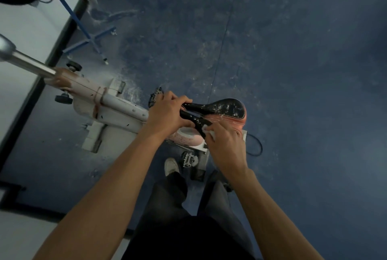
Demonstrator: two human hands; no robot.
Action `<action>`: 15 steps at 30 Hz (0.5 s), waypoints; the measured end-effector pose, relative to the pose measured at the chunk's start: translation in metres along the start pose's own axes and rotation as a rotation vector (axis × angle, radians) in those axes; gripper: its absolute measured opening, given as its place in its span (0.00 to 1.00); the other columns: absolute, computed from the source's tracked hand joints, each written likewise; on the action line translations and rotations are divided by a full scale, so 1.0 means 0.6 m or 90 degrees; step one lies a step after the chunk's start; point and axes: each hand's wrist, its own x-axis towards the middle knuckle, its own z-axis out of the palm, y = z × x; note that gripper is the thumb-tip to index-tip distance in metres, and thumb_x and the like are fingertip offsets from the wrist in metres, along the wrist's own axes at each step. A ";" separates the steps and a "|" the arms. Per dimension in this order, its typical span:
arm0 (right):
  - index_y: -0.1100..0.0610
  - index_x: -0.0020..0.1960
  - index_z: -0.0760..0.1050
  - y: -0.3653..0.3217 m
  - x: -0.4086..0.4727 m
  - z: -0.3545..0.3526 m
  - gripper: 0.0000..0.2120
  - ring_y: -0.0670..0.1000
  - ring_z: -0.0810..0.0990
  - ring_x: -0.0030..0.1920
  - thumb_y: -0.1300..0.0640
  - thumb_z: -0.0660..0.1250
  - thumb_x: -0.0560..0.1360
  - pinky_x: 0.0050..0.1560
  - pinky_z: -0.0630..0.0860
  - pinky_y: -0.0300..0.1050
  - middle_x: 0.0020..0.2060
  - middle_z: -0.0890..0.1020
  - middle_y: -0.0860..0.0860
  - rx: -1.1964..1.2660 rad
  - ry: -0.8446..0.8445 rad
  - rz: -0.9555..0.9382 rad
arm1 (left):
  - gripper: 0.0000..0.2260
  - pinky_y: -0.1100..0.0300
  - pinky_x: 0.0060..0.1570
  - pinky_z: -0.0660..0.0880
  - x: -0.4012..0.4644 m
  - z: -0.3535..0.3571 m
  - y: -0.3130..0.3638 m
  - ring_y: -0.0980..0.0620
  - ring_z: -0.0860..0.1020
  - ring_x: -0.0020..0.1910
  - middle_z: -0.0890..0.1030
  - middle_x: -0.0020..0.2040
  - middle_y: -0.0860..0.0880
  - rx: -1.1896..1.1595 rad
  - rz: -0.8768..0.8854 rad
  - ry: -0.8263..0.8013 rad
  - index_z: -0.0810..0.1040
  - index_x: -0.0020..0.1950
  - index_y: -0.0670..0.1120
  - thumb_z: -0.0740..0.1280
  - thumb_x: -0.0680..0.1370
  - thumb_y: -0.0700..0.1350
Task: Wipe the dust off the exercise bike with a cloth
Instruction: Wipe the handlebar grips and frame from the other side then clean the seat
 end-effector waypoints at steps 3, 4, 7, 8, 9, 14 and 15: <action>0.53 0.53 0.82 0.000 -0.001 -0.001 0.06 0.45 0.75 0.41 0.54 0.67 0.79 0.34 0.65 0.40 0.51 0.81 0.45 0.034 0.015 0.064 | 0.34 0.56 0.49 0.70 -0.001 0.004 -0.004 0.47 0.69 0.62 0.71 0.60 0.51 -0.001 0.003 0.007 0.73 0.69 0.61 0.76 0.66 0.68; 0.53 0.54 0.82 -0.004 0.006 0.004 0.07 0.45 0.76 0.42 0.54 0.68 0.79 0.34 0.65 0.37 0.52 0.81 0.45 0.040 0.023 0.053 | 0.34 0.56 0.50 0.70 -0.002 0.005 -0.004 0.47 0.69 0.62 0.71 0.60 0.51 -0.002 0.003 0.010 0.73 0.70 0.61 0.76 0.66 0.67; 0.53 0.54 0.82 -0.011 0.016 0.016 0.06 0.47 0.79 0.43 0.53 0.68 0.80 0.32 0.62 0.34 0.53 0.81 0.46 0.017 0.002 -0.011 | 0.34 0.54 0.51 0.72 -0.004 0.009 -0.004 0.47 0.69 0.62 0.71 0.61 0.51 0.006 0.012 0.022 0.72 0.71 0.61 0.76 0.67 0.67; 0.54 0.52 0.82 -0.006 0.011 0.015 0.06 0.47 0.78 0.40 0.54 0.68 0.80 0.31 0.61 0.33 0.51 0.81 0.46 0.003 0.000 -0.027 | 0.34 0.54 0.51 0.72 -0.004 0.010 -0.005 0.47 0.69 0.62 0.71 0.61 0.51 0.005 0.015 0.026 0.72 0.71 0.61 0.76 0.67 0.66; 0.55 0.49 0.81 0.001 0.002 0.011 0.05 0.46 0.76 0.37 0.54 0.68 0.79 0.30 0.58 0.33 0.48 0.80 0.46 -0.013 0.004 -0.035 | 0.34 0.54 0.51 0.72 -0.004 0.010 -0.007 0.47 0.69 0.62 0.71 0.61 0.51 0.005 0.018 0.031 0.72 0.71 0.61 0.76 0.67 0.66; 0.54 0.44 0.77 0.025 -0.030 0.001 0.08 0.46 0.73 0.32 0.52 0.67 0.80 0.29 0.58 0.36 0.43 0.76 0.44 -0.061 -0.005 -0.050 | 0.40 0.50 0.56 0.76 -0.015 0.018 -0.013 0.47 0.70 0.64 0.73 0.63 0.50 0.000 0.029 0.061 0.69 0.75 0.57 0.77 0.66 0.66; 0.55 0.43 0.77 0.018 -0.022 0.005 0.08 0.46 0.74 0.32 0.53 0.68 0.80 0.28 0.57 0.36 0.43 0.76 0.45 -0.051 0.001 -0.063 | 0.41 0.50 0.56 0.77 -0.018 0.019 -0.013 0.47 0.70 0.64 0.73 0.64 0.50 -0.005 0.030 0.065 0.68 0.76 0.56 0.77 0.66 0.65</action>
